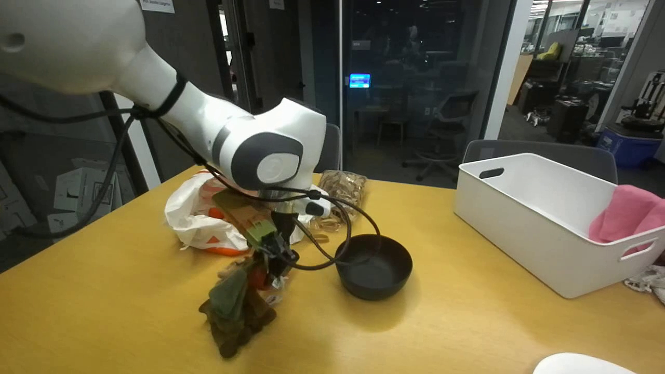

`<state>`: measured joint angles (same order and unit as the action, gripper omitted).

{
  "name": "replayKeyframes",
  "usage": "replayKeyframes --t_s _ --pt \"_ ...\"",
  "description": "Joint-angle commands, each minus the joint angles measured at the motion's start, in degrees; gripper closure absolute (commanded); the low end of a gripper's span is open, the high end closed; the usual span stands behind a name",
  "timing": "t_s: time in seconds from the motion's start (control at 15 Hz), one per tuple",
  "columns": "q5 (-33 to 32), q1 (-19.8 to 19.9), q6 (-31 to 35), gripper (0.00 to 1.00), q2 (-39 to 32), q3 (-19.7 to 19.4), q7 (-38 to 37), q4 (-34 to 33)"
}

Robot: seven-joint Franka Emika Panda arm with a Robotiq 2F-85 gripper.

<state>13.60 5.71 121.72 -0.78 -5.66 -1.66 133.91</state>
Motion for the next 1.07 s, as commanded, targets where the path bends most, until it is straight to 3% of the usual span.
replayKeyframes --t_s 0.0,0.2,0.4,0.67,1.0 --pt "6.08 -0.42 8.81 0.2 3.52 0.58 6.13 3.86" --pt "7.99 -2.72 10.13 0.01 5.15 2.8 9.99 2.01" --pt "8.2 -5.89 10.03 0.0 5.02 5.52 12.28 -1.93" --pt "8.56 -9.02 13.82 0.0 -1.9 7.93 18.65 -9.26" --pt "11.36 -8.42 18.82 0.0 -12.1 10.42 22.93 -17.21"
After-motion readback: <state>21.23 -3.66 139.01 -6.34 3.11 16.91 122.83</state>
